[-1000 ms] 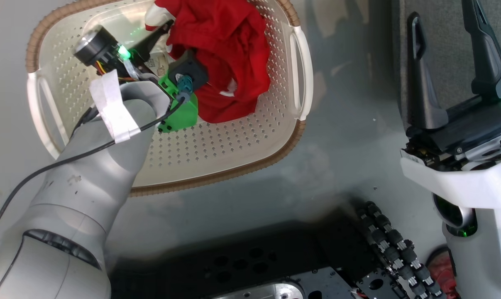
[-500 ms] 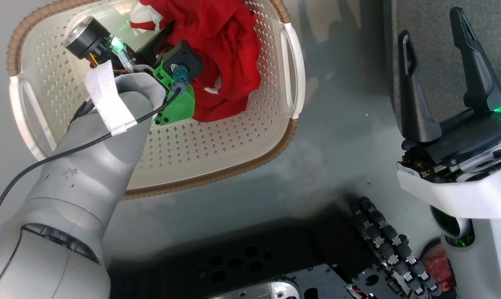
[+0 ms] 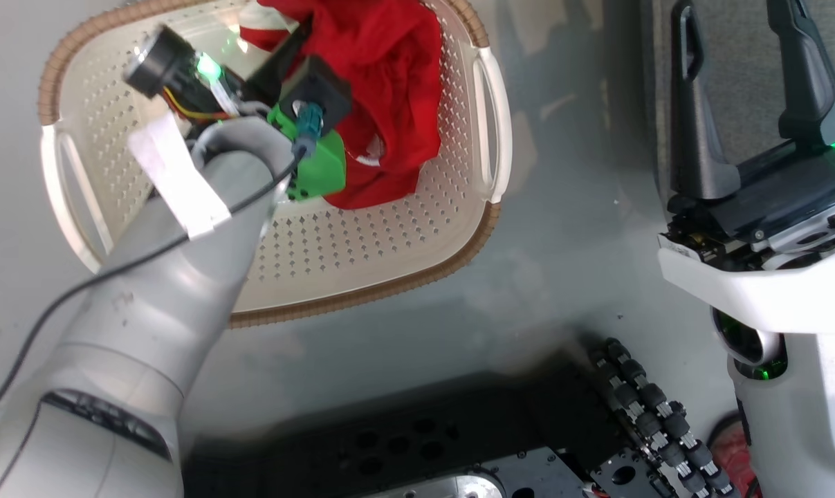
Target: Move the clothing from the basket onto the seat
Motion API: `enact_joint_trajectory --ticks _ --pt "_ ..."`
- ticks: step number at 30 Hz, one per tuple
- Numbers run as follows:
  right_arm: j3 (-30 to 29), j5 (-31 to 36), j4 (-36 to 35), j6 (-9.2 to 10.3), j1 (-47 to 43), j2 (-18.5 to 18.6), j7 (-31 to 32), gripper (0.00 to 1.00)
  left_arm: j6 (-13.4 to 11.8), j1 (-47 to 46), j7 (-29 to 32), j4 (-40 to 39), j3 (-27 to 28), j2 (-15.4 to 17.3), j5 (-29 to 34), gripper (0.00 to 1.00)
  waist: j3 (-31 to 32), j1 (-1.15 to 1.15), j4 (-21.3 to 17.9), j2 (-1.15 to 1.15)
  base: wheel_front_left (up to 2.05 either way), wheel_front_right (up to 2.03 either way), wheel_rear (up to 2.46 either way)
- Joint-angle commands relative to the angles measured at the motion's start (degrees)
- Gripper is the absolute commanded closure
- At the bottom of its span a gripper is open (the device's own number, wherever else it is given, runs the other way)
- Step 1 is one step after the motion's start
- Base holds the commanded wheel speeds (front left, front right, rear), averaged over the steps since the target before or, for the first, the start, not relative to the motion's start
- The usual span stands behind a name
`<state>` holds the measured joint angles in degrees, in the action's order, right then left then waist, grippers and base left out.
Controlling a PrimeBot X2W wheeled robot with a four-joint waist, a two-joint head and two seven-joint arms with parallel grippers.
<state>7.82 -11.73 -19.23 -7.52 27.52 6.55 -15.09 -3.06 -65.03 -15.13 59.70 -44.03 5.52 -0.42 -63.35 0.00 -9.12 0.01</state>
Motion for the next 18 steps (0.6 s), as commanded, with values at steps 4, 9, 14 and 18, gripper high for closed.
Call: enact_joint_trajectory --ticks 4,9,14,18 --pt "-0.1 -0.2 1.3 0.06 -1.1 -0.4 -0.1 0.00 1.1 5.3 0.0 -2.8 -0.4 0.3 -1.6 1.00 7.9 0.00 1.2 -0.01 0.00 0.00 0.00" --pt "-0.8 -0.3 3.2 0.06 -4.1 -1.1 -0.1 0.00 0.6 13.2 0.0 -7.6 1.5 1.2 -4.3 1.00 17.2 0.00 2.3 -0.01 0.00 0.00 0.00" --pt "-0.3 -0.7 5.4 0.06 -7.5 -1.6 -0.1 0.00 -0.9 21.8 0.0 -14.1 4.9 2.4 -6.9 1.00 26.8 0.00 2.8 -0.01 0.00 0.00 0.00" --pt "0.4 -1.0 7.1 0.06 -10.5 -2.0 -0.1 0.00 -1.7 28.7 0.0 -19.9 7.5 3.4 -7.9 1.00 34.3 0.00 3.4 -0.01 0.00 0.00 0.00"
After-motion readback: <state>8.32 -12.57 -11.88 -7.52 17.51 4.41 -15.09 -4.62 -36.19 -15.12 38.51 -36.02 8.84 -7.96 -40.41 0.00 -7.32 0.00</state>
